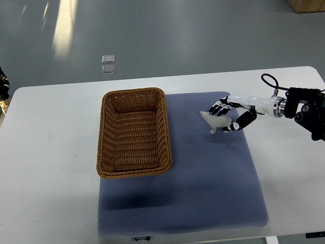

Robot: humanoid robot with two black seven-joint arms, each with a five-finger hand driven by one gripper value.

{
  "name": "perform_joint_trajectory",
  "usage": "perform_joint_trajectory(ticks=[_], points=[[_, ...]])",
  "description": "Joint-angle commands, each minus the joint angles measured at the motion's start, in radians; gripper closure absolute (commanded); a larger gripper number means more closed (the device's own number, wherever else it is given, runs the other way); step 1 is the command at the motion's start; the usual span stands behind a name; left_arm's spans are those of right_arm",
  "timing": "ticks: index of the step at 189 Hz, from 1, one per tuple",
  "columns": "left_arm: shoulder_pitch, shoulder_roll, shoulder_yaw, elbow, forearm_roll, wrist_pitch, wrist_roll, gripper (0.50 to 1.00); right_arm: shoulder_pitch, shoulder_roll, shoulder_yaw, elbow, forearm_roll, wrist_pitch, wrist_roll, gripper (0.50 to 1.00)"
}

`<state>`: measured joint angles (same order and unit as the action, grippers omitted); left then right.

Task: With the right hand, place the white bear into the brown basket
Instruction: 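Lift the grasped polar bear off the mat with the right hand, then carry the polar bear over the wicker basket with the right hand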

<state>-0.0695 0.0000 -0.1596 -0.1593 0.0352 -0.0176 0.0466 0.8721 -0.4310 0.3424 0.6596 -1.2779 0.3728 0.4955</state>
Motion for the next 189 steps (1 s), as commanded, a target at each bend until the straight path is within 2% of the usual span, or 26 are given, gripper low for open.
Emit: perform_joint_trajectory(ticks=[1,34,57,96,111,156,189], points=[[0.001,0.000,0.000,0.000,0.000,-0.001,-0.001,0.500,0.001,0.000,-0.019,0.000,-0.006,-0.012,0.000,0.752],[0.001,0.000,0.000,0.001,0.000,-0.001,-0.001,0.500,0.001,0.000,-0.033,0.000,-0.006,-0.031,0.000,0.777],[0.001,0.000,-0.002,0.001,0.000,0.001,-0.001,0.500,0.001,0.002,-0.034,0.000,-0.008,-0.038,0.000,0.824],[0.001,0.000,-0.002,0.001,0.000,0.001,-0.001,0.500,0.002,0.002,-0.046,0.000,-0.008,-0.058,0.003,0.926],[0.001,0.000,-0.002,0.000,0.000,-0.001,0.001,0.500,0.002,0.002,-0.046,0.000,-0.008,-0.069,0.005,1.000],[0.001,0.000,-0.002,-0.006,0.000,-0.001,-0.001,0.500,0.022,0.003,-0.043,0.000,-0.001,-0.126,0.009,1.000],[0.001,0.000,0.000,-0.003,0.000,-0.001,-0.001,0.500,0.082,-0.002,-0.033,0.002,0.003,-0.127,0.011,1.000]])
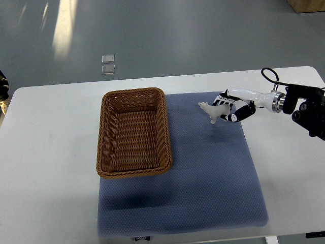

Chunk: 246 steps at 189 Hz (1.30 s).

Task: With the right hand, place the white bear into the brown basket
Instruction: 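Carry the polar bear over the wicker basket with the right hand, then open the right hand to drop the bear into the basket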

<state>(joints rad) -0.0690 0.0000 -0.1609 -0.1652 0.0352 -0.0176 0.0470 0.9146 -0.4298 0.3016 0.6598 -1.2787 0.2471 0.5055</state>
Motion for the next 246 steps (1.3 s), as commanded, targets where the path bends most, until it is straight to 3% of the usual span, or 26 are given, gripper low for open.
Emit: perform_joint_trajectory(ticks=[1,63,121,181,206,223,246], points=[[0.000,0.000,0.001,0.003,0.000,-0.001,-0.001,0.500,0.040,-0.003,0.008,0.001,0.004,-0.002,0.001,1.000],[0.000,0.000,0.000,0.001,0.000,-0.001,0.001,0.500,0.184,0.026,-0.001,0.030,0.004,0.011,-0.001,1.000],[0.000,0.000,0.000,0.000,0.000,-0.001,0.001,0.500,0.311,0.223,-0.118,0.020,-0.005,0.008,-0.010,1.000],[0.000,0.000,0.000,0.007,0.000,-0.002,0.001,0.500,0.340,0.399,-0.205,-0.063,-0.005,-0.019,-0.012,1.000],[0.000,0.000,0.001,0.003,0.000,-0.002,-0.001,0.500,0.334,0.405,-0.205,-0.078,-0.005,-0.042,-0.012,0.814],[0.000,0.000,0.001,0.001,0.000,-0.002,0.001,0.500,0.328,0.405,-0.205,-0.080,-0.005,-0.043,-0.012,0.750],[-0.002,0.000,0.001,0.000,0.000,-0.002,-0.001,0.500,0.326,0.405,-0.202,-0.078,-0.005,-0.046,-0.012,0.709]])
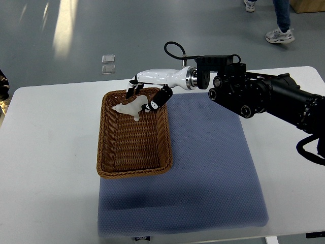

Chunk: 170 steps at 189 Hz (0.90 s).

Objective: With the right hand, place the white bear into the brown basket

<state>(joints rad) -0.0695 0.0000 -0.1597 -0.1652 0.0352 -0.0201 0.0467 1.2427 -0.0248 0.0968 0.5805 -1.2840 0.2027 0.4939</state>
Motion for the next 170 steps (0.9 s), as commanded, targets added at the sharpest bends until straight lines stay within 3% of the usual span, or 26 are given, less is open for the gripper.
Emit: perform_joint_trajectory(ticks=[1,44,97,144,170], points=[[-0.001,0.000,0.000,0.000,0.000,0.000,-0.001,0.500,-0.002,0.000,0.003,0.001,0.000,-0.002,0.000,0.709],[-0.001,0.000,0.000,0.000,0.000,0.000,-0.001,0.500,-0.002,-0.006,0.008,-0.001,0.003,-0.011,0.000,0.677],[-0.001,0.000,-0.001,0.003,0.000,0.000,-0.001,0.500,-0.071,-0.023,0.070,-0.047,0.063,-0.140,-0.001,0.652],[-0.001,0.000,0.002,0.003,0.000,0.000,-0.001,0.500,-0.212,-0.060,0.290,-0.090,0.302,-0.218,-0.003,0.615],[-0.001,0.000,0.000,0.000,0.000,0.000,-0.001,0.500,-0.281,-0.096,0.397,-0.090,0.493,-0.218,-0.064,0.605]])
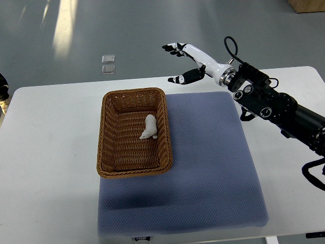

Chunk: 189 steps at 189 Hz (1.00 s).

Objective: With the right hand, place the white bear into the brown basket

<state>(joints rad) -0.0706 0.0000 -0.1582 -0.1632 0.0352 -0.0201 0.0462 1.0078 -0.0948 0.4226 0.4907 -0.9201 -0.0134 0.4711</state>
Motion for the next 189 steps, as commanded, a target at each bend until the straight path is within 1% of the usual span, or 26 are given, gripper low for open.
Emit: perform_joint_trajectory(ticks=[1,14,26,32,51,67,134,189], points=[[0.000,0.000,-0.001,-0.002,0.000,0.000,0.000,0.500,-0.051,-0.029,0.079,0.000,0.145,-0.002,-0.046,0.605],[0.000,0.000,-0.001,-0.004,0.000,0.000,0.000,0.500,-0.080,-0.045,0.127,0.000,0.248,-0.002,-0.062,0.603],[0.000,0.000,-0.001,-0.004,0.000,0.000,0.000,0.500,-0.103,-0.046,0.182,0.000,0.382,-0.002,-0.075,0.587],[0.000,0.000,-0.001,-0.004,0.000,0.000,0.001,0.500,-0.110,-0.048,0.197,0.000,0.435,-0.002,-0.083,0.587],[0.000,0.000,-0.003,-0.002,0.000,0.000,0.000,0.500,-0.130,-0.060,0.208,0.000,0.575,-0.003,-0.106,0.585],[0.000,0.000,-0.003,-0.004,0.000,0.000,0.001,0.500,-0.146,-0.079,0.208,0.000,0.672,-0.002,-0.108,0.579],[0.000,0.000,-0.003,-0.002,0.000,0.000,0.000,0.500,-0.156,-0.094,0.209,0.000,0.945,0.009,-0.109,0.576],[0.000,0.000,-0.004,-0.004,0.000,0.000,0.000,0.500,-0.175,-0.082,0.208,0.000,0.955,0.010,-0.104,0.576]])
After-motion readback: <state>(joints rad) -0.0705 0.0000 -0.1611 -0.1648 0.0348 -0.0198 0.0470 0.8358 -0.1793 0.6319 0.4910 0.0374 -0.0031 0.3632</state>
